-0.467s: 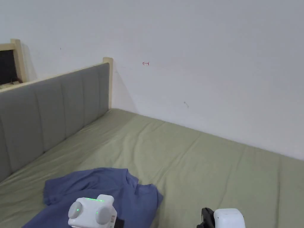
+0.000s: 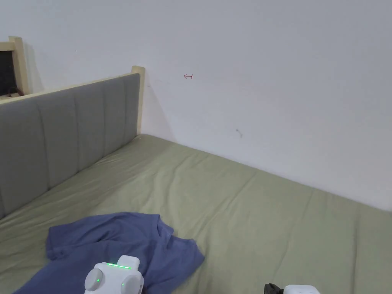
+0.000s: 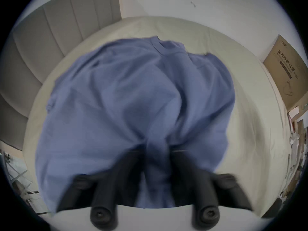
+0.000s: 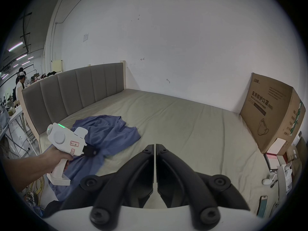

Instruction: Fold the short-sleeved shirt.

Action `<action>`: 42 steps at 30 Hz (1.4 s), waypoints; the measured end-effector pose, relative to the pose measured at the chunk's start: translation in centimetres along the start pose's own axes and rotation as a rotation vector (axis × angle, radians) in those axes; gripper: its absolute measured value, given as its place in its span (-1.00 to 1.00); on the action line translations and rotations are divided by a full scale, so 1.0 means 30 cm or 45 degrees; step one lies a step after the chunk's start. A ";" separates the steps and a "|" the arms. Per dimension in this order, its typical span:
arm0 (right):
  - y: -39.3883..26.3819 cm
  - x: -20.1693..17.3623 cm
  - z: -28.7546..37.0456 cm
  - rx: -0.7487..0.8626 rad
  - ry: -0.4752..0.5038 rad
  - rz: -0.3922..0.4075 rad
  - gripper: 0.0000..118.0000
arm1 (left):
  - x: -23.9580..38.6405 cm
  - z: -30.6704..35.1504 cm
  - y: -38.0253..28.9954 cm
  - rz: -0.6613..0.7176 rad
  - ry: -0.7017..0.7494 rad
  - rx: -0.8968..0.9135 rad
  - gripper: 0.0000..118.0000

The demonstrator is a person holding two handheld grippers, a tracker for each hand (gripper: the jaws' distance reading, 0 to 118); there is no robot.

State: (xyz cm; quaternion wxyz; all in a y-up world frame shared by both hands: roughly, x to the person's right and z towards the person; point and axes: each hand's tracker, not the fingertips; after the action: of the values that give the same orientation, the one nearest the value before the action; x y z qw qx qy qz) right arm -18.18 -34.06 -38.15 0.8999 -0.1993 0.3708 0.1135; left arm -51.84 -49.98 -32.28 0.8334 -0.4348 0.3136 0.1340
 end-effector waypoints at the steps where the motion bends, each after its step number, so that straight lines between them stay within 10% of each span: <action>1: 0.001 0.003 0.001 0.000 -0.001 -0.004 -0.97 | 0.002 0.022 -0.021 -0.018 0.038 -0.014 -0.89; 11: -0.006 0.111 0.084 0.019 -0.054 -0.075 -0.97 | 0.105 0.187 0.162 -0.005 -0.289 0.052 -0.93; 29: -0.186 0.635 0.450 0.027 -0.444 -0.294 -0.97 | 1.214 0.617 0.052 -0.498 -1.059 0.259 -0.93; 38: -0.290 0.800 0.523 -0.015 -0.539 -0.394 -0.97 | 1.458 0.488 -0.223 -0.721 -0.878 0.049 -0.92; 40: -0.292 0.809 0.531 -0.012 -0.539 -0.403 -0.97 | 1.454 0.502 -0.237 -0.715 -0.858 0.080 -0.33; 42: -0.287 0.808 0.537 -0.006 -0.534 -0.405 -0.97 | 1.428 0.541 -0.239 -0.689 -0.864 0.110 0.83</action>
State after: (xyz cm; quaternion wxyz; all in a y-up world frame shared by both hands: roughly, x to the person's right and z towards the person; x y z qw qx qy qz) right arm 11.82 -33.25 -42.66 0.9632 -0.2294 0.1398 0.0102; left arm -8.81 -43.16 -48.19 0.9119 -0.3972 -0.0979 0.0329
